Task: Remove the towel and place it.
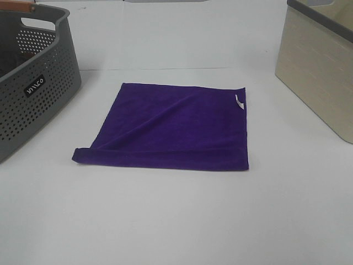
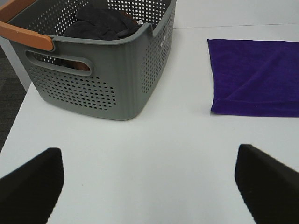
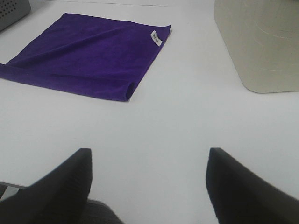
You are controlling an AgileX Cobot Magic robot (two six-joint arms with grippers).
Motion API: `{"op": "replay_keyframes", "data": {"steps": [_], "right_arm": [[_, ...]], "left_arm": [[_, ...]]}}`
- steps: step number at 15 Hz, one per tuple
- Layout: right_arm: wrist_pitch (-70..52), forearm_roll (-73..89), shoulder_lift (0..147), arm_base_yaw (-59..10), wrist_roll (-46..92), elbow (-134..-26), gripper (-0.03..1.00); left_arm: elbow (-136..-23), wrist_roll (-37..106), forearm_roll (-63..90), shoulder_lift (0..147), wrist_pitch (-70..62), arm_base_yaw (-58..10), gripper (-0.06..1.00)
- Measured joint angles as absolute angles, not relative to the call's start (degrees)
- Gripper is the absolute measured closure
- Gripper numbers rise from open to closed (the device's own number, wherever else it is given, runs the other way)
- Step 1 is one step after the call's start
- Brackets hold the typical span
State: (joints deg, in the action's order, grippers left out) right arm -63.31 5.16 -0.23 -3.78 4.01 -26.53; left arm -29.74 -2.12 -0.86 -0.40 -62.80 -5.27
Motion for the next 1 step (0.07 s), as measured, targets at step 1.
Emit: {"op": "replay_keyframes", "data": {"steps": [1], "right_arm": [[-63.31, 5.16, -0.23, -3.78, 4.01, -26.53, 0.35]], "left_arm": [[-29.74, -2.12, -0.86, -0.4, -62.8, -5.27, 0.03]]}}
